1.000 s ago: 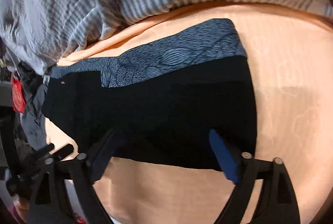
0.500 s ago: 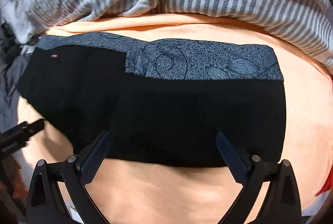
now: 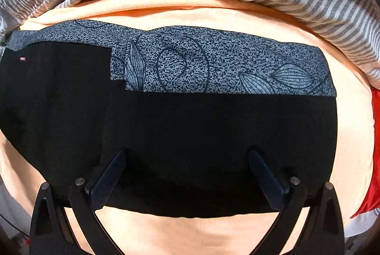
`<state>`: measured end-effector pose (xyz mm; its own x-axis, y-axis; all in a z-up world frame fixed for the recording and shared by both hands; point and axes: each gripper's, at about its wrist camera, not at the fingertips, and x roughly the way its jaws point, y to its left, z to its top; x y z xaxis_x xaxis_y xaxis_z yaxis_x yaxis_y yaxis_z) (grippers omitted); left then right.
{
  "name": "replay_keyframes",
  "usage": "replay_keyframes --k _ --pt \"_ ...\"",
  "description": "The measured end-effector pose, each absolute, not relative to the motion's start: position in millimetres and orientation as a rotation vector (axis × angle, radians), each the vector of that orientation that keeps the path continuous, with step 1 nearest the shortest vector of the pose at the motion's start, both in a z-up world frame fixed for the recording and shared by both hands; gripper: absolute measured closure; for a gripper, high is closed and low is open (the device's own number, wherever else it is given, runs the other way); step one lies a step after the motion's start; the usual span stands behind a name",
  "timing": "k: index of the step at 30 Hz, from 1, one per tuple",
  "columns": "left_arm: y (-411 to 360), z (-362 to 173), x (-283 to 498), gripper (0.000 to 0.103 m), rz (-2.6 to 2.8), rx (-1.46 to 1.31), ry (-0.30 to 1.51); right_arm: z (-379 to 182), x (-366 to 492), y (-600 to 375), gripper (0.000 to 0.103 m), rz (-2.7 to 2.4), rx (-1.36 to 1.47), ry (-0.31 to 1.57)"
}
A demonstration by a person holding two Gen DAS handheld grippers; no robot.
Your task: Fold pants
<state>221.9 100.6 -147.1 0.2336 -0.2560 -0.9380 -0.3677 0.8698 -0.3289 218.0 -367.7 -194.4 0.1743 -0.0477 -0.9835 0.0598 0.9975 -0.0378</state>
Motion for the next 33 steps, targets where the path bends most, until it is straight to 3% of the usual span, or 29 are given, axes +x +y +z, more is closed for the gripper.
replay_keyframes --k 11,24,27,33 --pt "104 -158 227 0.024 0.048 -0.7 1.323 -203 222 -355 0.0 -0.075 -0.009 1.382" --pt "85 -166 244 0.025 0.089 -0.537 1.351 -199 223 -360 0.0 -0.085 -0.008 1.368" --pt "82 -160 243 0.049 0.126 -0.486 1.333 -202 228 -356 0.0 -0.097 -0.032 1.389" --pt "65 -142 242 0.065 0.137 -0.313 1.293 -185 247 -341 0.001 -0.033 -0.005 1.472"
